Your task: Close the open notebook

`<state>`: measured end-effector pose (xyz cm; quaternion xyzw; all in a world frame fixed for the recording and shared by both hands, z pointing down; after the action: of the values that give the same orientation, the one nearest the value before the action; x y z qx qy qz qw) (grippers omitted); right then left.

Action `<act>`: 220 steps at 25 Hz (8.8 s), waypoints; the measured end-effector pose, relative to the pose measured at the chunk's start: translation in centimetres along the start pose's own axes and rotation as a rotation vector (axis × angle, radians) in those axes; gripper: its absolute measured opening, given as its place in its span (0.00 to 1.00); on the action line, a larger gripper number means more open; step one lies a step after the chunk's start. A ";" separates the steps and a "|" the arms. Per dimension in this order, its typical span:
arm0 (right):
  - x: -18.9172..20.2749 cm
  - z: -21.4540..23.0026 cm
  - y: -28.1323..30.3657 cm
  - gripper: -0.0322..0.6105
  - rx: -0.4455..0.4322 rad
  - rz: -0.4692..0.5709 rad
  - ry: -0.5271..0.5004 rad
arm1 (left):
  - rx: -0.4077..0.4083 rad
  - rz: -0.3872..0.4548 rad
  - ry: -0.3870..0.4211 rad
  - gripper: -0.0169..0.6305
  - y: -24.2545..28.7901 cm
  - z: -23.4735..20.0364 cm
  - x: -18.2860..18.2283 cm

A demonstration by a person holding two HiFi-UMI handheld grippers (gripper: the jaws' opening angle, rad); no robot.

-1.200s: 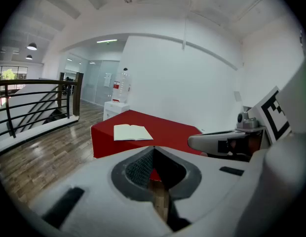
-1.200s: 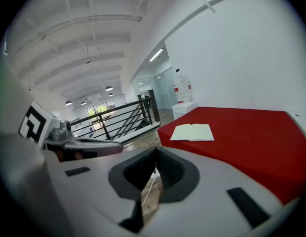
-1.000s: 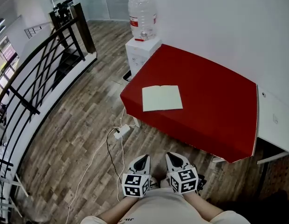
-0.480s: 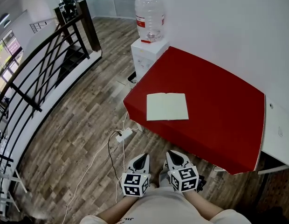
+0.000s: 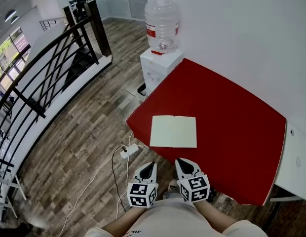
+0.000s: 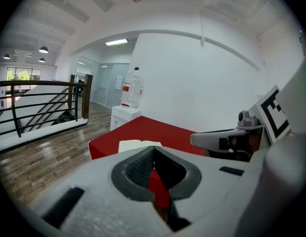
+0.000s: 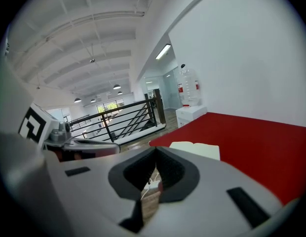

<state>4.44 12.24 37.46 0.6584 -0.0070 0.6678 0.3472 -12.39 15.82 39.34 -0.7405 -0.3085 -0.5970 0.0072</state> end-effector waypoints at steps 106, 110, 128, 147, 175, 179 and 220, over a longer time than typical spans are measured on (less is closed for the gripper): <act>7.5 3.7 17.1 0.06 0.074 -0.218 0.049 | 0.025 -0.230 -0.611 0.08 18.6 -19.5 11.8; 7.5 3.9 17.3 0.06 0.081 -0.217 0.061 | 0.013 -0.270 -0.532 0.08 18.7 -19.3 11.2; 5.3 7.8 13.7 0.06 0.209 -0.129 0.134 | 0.088 -0.243 -0.195 0.06 17.4 -12.7 1.8; 5.4 12.3 11.1 0.06 0.322 -0.116 0.206 | 0.315 -0.284 -0.095 0.06 22.7 -3.8 0.5; 9.1 19.1 9.6 0.06 0.379 -0.194 0.281 | 0.330 -0.579 0.078 0.06 32.3 2.2 9.9; 9.7 19.5 9.7 0.06 0.369 -0.199 0.285 | 0.328 -0.594 0.085 0.06 32.8 2.3 10.4; -2.7 6.8 5.4 0.06 0.208 -0.104 0.126 | 0.171 -0.195 0.060 0.04 13.0 -2.0 -5.3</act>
<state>7.54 3.70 38.41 0.6470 0.1182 0.6862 0.3108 -8.60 2.11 39.85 -0.6854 -0.4286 -0.5883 0.0215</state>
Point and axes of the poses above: the fingertips, and each gripper's own axes: y forward along the fingers, z to its right, x out of its underside, the point moved 8 cm from there along -y, backward along the fingers, and after that the axes turned 9 degrees about x, right-handed, at the moved point
